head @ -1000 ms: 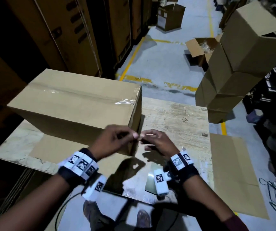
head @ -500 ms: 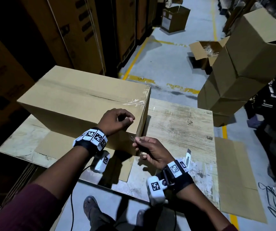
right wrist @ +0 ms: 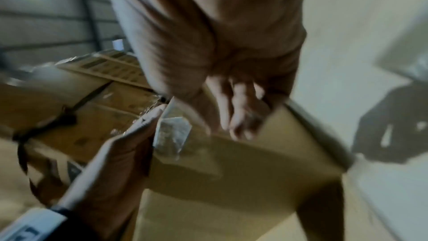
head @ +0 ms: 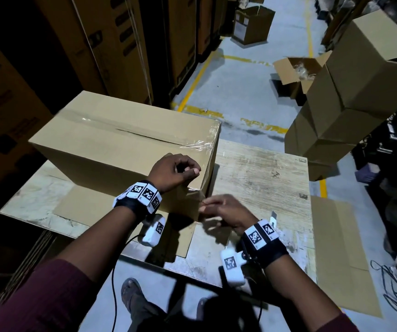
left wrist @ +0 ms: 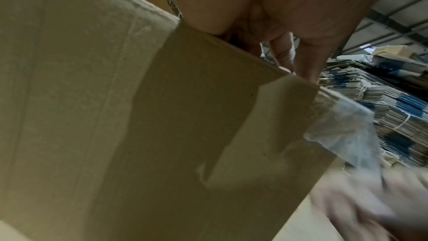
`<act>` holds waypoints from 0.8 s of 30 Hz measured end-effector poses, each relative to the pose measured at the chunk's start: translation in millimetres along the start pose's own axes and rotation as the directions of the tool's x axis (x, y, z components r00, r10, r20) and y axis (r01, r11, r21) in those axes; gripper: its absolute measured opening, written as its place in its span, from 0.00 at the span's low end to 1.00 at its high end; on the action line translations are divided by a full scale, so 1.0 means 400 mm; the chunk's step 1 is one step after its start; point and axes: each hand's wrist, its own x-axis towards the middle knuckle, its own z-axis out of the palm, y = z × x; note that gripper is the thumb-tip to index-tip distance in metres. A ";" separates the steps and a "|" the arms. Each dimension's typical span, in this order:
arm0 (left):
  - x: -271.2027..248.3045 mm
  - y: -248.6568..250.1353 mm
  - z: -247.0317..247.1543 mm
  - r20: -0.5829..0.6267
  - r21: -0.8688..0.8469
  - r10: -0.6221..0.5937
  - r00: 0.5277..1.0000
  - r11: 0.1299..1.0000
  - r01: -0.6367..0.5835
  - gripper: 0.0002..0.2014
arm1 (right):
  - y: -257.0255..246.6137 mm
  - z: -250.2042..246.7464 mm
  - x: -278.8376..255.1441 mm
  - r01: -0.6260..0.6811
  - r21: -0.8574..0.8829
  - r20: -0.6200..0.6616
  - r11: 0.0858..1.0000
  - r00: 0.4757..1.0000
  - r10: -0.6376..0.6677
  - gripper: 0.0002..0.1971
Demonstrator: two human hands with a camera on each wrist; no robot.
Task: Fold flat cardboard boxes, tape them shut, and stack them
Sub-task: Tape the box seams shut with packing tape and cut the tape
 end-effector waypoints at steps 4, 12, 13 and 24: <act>-0.002 0.003 -0.001 -0.001 -0.019 0.006 1.000 1.000 -0.006 0.05 | -0.062 -0.035 0.061 0.400 -0.023 -0.505 0.916 0.786 -0.356 0.10; -0.001 0.002 -0.005 0.017 -0.078 0.002 1.000 0.997 -0.001 0.03 | -0.028 0.044 0.053 0.504 -0.076 -0.495 0.860 0.730 -0.471 0.06; 0.000 0.003 -0.004 0.020 -0.076 0.005 1.000 0.997 -0.004 0.04 | -0.015 0.045 0.041 0.507 -0.093 -0.468 0.857 0.737 -0.487 0.06; 0.005 -0.009 -0.003 0.071 -0.104 0.025 0.997 0.994 -0.017 0.14 | -0.006 0.005 0.031 0.582 -0.288 -0.241 0.760 0.725 -0.646 0.04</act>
